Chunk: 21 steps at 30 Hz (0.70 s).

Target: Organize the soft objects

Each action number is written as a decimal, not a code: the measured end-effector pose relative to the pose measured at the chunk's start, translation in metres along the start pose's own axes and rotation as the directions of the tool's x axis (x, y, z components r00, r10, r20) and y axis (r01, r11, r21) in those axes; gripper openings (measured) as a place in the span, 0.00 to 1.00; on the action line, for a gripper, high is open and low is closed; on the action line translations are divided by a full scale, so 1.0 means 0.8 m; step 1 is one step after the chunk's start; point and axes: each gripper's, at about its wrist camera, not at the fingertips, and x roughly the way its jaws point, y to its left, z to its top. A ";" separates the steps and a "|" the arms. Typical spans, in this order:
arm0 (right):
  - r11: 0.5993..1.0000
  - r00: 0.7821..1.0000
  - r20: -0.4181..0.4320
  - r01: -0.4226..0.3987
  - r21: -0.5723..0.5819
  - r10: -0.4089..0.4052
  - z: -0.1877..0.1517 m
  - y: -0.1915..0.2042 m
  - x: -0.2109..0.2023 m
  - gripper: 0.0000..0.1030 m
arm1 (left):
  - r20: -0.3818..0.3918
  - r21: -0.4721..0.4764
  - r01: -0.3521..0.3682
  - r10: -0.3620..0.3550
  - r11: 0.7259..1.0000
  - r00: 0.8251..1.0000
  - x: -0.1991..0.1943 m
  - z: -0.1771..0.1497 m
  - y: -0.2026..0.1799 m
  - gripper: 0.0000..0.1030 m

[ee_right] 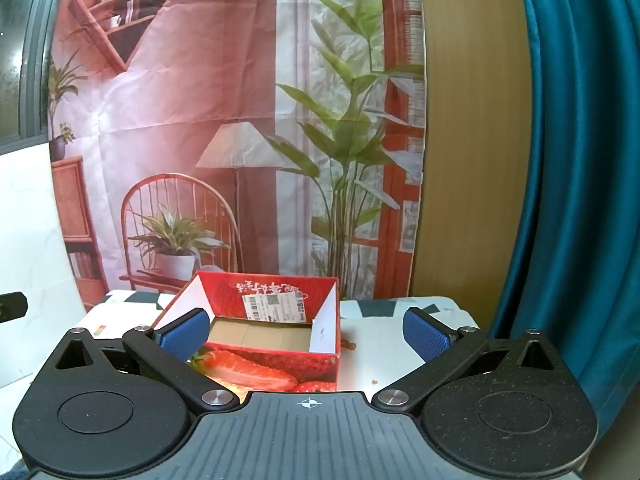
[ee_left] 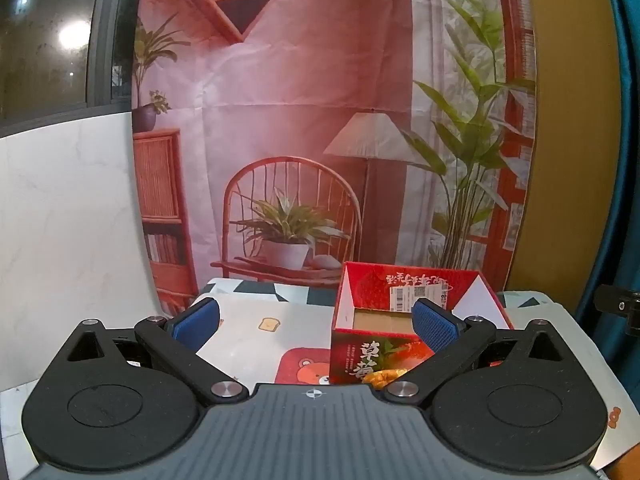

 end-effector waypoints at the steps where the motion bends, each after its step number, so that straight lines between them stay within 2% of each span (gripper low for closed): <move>1: 1.000 1.000 0.000 0.000 0.000 0.000 0.000 0.000 0.000 1.00 | 0.000 0.000 0.001 -0.001 1.000 1.000 0.001 0.000 0.000 1.00; 21: 1.000 1.000 -0.003 0.000 0.000 0.000 0.000 -0.001 0.002 1.00 | -0.008 -0.001 0.002 -0.002 1.000 1.000 0.000 0.002 0.000 1.00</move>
